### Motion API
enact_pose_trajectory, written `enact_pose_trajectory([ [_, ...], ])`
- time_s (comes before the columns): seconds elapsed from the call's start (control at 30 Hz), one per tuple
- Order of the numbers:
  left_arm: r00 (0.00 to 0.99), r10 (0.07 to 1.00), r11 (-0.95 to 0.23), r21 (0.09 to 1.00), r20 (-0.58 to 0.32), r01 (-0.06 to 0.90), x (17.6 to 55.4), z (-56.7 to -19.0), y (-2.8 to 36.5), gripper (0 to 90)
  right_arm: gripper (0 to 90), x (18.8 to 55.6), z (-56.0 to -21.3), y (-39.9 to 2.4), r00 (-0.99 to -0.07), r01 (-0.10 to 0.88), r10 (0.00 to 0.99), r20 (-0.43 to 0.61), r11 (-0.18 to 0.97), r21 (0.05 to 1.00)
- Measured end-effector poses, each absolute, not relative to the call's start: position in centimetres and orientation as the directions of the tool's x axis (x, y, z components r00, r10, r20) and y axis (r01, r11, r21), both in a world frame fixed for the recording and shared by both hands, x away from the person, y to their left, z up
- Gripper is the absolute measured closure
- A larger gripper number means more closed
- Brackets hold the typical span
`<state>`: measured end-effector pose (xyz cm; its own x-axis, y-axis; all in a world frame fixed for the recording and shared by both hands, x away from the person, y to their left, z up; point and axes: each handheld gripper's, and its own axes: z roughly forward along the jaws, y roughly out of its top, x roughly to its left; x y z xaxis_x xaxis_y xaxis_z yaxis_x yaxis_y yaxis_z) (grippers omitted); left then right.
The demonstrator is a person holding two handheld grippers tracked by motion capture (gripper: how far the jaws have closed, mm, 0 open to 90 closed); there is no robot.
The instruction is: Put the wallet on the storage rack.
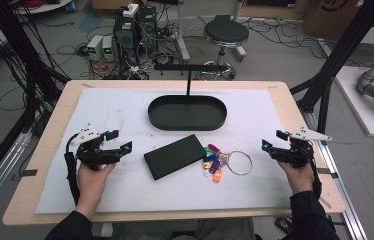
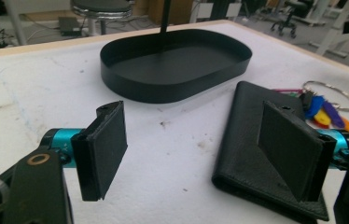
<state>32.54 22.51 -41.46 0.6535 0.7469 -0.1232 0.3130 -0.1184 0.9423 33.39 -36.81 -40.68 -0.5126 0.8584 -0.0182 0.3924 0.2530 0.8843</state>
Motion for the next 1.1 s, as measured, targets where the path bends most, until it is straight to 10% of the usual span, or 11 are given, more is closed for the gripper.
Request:
enact_pose_trajectory([
  [1.1, 0.632, 0.751, -0.166, 0.873, -0.190, 0.459, 33.2, -43.8, 18.9, 34.3, 26.1, 33.8, -40.9, -36.1, -0.507, 0.414, 0.861, -0.038, 0.282, 0.865],
])
